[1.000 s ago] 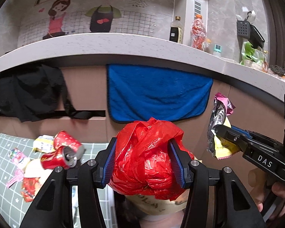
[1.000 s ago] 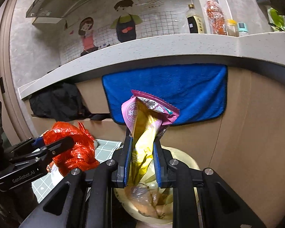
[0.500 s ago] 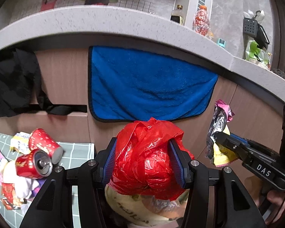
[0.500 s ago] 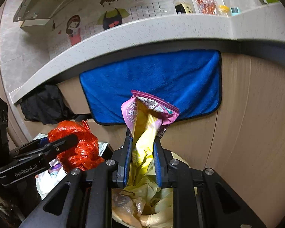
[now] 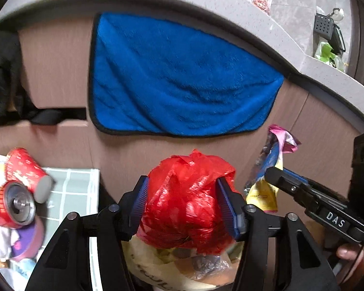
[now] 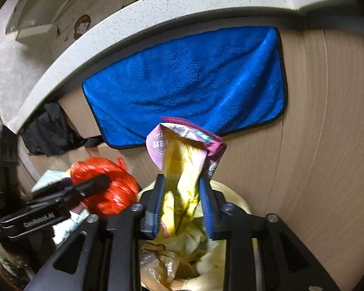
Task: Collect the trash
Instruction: 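Carry both items over the yellow bin and open both grippers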
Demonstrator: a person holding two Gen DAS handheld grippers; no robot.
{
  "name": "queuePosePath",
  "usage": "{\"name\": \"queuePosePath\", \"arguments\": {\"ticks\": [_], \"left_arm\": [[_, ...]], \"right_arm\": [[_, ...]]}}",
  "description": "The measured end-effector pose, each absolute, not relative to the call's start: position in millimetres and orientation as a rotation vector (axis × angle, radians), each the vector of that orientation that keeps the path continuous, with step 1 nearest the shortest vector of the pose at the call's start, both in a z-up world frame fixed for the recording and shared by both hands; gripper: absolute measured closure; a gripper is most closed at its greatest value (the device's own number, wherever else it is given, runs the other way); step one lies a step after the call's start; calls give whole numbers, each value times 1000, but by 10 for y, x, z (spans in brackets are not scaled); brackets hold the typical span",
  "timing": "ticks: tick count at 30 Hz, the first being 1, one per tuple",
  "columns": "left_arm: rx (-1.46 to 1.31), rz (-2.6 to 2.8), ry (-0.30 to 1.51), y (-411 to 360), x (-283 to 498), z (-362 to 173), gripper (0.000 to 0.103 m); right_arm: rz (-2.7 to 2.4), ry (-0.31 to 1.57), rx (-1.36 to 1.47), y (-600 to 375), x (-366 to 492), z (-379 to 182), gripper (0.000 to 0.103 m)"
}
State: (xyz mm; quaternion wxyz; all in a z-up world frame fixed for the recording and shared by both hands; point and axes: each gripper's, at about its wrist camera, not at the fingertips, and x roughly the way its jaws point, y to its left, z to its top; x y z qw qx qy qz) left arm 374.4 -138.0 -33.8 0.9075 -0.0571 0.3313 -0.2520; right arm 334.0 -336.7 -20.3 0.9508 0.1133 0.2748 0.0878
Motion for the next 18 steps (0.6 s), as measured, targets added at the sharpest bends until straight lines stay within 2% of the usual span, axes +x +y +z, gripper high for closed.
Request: {"name": "queuePosePath", "arguments": {"ticks": [1, 2, 4, 18], "left_arm": [[-126, -522, 694, -1368, 3771, -357, 35], [-133, -517, 698, -1351, 3784, -369, 32], [-135, -506, 694, -1322, 3776, -359, 29], [-149, -356, 678, -620, 3438, -226, 29]], "right_arm": [[181, 563, 239, -3375, 3359, -227, 58], [174, 568, 243, -3383, 3371, -250, 56], [156, 578, 242, -3382, 3382, -276, 55], [127, 553, 141, -2996, 3153, -99, 55]]}}
